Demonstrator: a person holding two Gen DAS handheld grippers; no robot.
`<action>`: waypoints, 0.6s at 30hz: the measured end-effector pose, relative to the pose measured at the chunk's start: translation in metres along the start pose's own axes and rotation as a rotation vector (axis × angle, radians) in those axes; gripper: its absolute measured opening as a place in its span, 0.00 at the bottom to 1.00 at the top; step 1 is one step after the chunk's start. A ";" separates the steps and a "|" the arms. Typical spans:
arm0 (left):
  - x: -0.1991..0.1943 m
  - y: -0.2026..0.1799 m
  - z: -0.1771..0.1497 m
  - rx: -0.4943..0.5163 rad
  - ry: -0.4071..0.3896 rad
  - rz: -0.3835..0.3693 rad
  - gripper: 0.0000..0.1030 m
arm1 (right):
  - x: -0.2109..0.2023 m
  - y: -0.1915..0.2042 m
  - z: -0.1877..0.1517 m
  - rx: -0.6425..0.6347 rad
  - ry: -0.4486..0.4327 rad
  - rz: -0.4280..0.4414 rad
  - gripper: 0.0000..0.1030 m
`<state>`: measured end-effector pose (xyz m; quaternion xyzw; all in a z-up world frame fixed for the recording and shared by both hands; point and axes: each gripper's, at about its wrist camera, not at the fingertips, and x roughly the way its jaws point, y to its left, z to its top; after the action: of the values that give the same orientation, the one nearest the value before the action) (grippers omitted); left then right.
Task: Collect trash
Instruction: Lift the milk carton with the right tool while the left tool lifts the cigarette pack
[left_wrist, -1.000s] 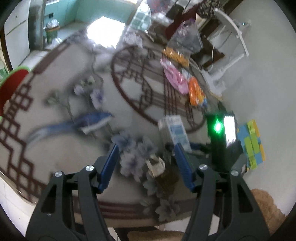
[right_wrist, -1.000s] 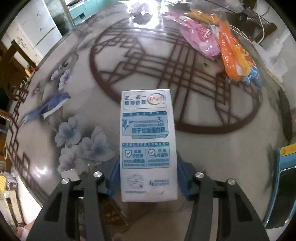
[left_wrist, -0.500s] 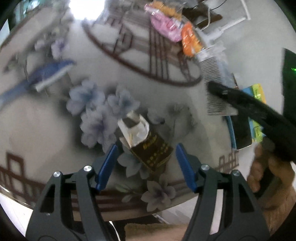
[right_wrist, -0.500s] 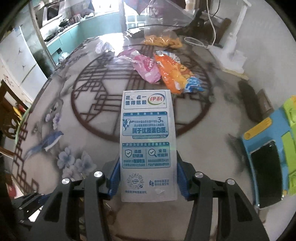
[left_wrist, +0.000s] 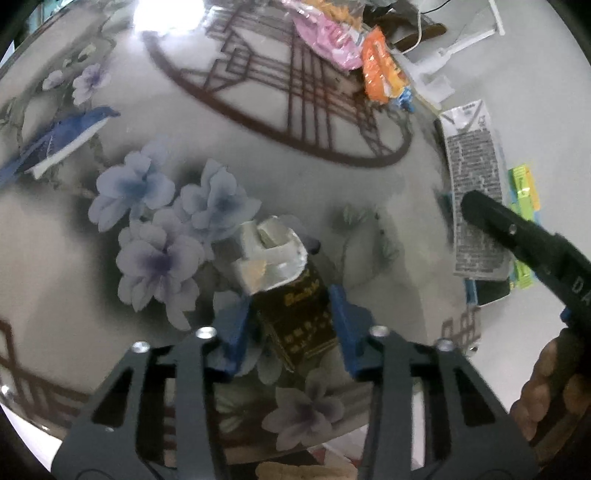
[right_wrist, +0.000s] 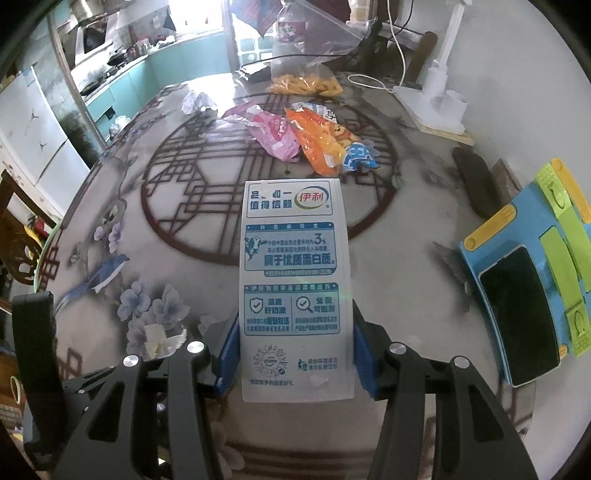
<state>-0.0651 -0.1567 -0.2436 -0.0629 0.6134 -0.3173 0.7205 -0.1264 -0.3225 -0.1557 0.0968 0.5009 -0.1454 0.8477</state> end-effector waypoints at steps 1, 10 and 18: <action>-0.002 -0.002 0.002 0.030 -0.008 0.010 0.30 | 0.000 0.001 0.001 0.000 -0.002 0.004 0.49; -0.062 -0.001 0.034 0.102 -0.203 0.102 0.15 | -0.011 0.033 0.034 -0.058 -0.084 0.097 0.49; -0.161 0.005 0.069 0.132 -0.485 0.277 0.15 | -0.035 0.076 0.076 -0.147 -0.228 0.190 0.49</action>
<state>-0.0075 -0.0872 -0.0931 -0.0057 0.4039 -0.2309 0.8852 -0.0541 -0.2695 -0.0871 0.0645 0.3995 -0.0377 0.9137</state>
